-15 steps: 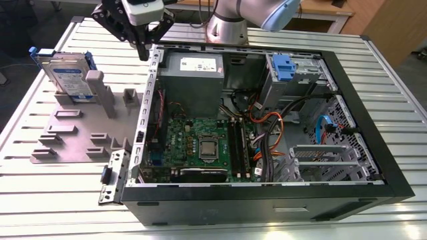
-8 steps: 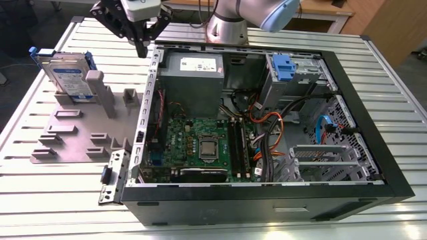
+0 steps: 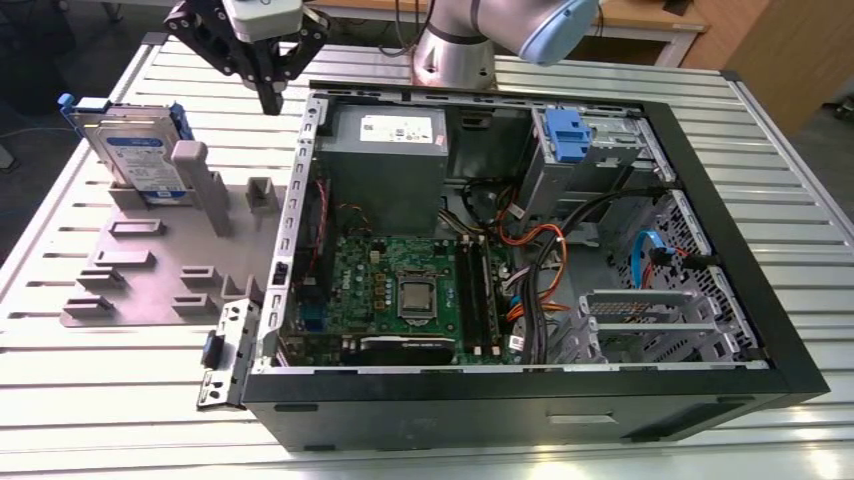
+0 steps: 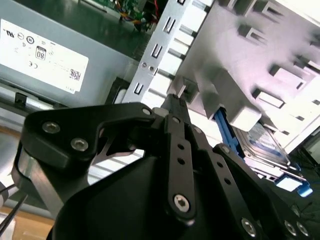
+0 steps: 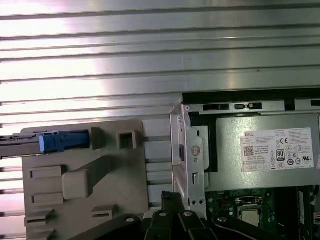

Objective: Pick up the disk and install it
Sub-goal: 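Reach for the disk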

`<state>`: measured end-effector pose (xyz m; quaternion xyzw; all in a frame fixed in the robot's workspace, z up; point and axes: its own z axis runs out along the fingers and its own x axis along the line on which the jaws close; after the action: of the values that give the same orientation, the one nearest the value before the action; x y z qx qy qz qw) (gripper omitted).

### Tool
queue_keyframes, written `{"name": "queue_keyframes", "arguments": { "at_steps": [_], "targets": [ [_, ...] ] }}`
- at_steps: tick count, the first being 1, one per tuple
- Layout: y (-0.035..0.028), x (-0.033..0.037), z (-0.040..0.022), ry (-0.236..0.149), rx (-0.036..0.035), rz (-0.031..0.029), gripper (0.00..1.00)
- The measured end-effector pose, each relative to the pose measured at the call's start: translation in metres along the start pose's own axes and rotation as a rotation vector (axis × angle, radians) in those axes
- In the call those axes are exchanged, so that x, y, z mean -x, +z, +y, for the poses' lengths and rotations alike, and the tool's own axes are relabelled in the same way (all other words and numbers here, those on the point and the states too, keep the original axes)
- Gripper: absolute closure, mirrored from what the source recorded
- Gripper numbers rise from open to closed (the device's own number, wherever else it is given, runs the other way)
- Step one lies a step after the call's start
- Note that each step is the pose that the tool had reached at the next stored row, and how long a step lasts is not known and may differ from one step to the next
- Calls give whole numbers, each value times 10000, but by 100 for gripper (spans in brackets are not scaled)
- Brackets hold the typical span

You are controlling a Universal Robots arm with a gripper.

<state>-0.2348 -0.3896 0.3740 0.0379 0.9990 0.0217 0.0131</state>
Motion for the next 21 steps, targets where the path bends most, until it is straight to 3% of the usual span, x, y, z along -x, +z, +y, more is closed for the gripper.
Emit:
{"name": "queue_keyframes", "arguments": {
  "at_steps": [21],
  "targets": [
    [-2,-53,-4,-1,0,0,89]
  ]
}}
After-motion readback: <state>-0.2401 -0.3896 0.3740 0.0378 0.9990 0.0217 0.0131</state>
